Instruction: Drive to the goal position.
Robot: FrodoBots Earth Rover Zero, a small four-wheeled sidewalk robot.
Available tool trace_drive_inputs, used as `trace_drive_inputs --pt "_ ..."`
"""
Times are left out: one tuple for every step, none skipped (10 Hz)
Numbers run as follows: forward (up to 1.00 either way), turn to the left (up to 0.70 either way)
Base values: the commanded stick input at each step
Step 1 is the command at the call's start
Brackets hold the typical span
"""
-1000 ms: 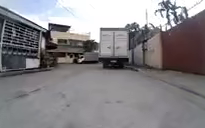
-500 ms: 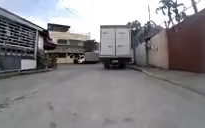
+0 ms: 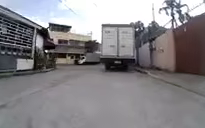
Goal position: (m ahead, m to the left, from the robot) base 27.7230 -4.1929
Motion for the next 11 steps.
trace_drive_inputs --pt "1.0 0.0" --pt "1.0 0.0" --pt "1.0 0.0" --pt "1.0 0.0" --pt "1.0 0.0" --pt "1.0 0.0" --pt "1.0 0.0" --pt "1.0 0.0" --pt "1.0 0.0" --pt "1.0 0.0" --pt "1.0 0.0"
